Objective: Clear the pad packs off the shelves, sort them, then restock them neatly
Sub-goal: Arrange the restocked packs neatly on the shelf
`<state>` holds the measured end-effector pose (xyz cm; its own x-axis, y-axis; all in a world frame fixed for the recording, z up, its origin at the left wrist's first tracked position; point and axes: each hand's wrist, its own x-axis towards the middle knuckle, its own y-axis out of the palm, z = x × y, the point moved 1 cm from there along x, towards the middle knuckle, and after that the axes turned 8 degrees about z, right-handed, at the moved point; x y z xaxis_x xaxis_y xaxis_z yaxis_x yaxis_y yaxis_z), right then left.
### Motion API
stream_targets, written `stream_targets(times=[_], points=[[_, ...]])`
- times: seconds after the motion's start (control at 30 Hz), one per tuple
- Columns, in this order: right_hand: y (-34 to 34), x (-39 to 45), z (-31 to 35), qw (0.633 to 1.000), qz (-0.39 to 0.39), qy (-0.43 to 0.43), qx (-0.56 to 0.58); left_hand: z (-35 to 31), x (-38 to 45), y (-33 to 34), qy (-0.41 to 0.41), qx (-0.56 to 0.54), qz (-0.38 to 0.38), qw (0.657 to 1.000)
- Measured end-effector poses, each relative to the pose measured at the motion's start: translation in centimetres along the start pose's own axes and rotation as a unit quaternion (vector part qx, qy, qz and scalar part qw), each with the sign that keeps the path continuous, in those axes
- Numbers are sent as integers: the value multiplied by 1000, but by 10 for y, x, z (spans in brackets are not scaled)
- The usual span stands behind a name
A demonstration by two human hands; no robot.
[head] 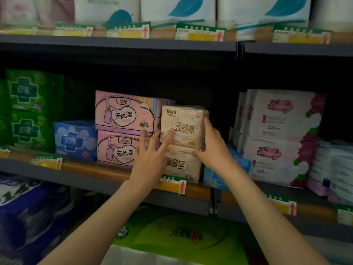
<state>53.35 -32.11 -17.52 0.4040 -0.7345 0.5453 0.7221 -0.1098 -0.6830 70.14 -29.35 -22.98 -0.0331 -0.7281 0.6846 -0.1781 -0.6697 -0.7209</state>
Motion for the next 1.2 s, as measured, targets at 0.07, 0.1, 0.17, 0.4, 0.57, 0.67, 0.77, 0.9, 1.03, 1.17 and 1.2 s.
stream_targets(times=[0.07,0.1,0.17,0.4,0.57,0.67,0.77,0.9,1.03,1.17,1.2], points=[[5,-7,2,999,-29,20,-18,0,0,-1,1,-4,3,1000],[8,-10,2,999,-39,16,-11,1,0,-2,2,-2,3,1000],[13,-15,2,998,-55,9,-3,3,1,-2,2,0,2,1000],[16,-9,3,999,-46,9,5,3,1,-5,-16,5,2,1000],[4,-9,3,998,-32,20,-57,7,-3,-13,7,1,-15,1000],[-5,-10,15,961,-56,-8,-271,19,-5,-21,-57,-24,-43,997],[-2,-9,26,951,-56,-58,-298,23,-10,-22,-119,-47,-5,992],[3,-6,18,984,-13,-33,-177,21,-10,-26,-120,-35,26,992],[-2,2,8,999,9,-12,-47,20,-7,-26,-129,-36,36,990],[0,4,8,999,-21,-15,-44,16,-8,-26,-116,-27,33,992],[2,3,9,998,-30,-10,-50,15,-9,-26,-107,-17,38,993]])
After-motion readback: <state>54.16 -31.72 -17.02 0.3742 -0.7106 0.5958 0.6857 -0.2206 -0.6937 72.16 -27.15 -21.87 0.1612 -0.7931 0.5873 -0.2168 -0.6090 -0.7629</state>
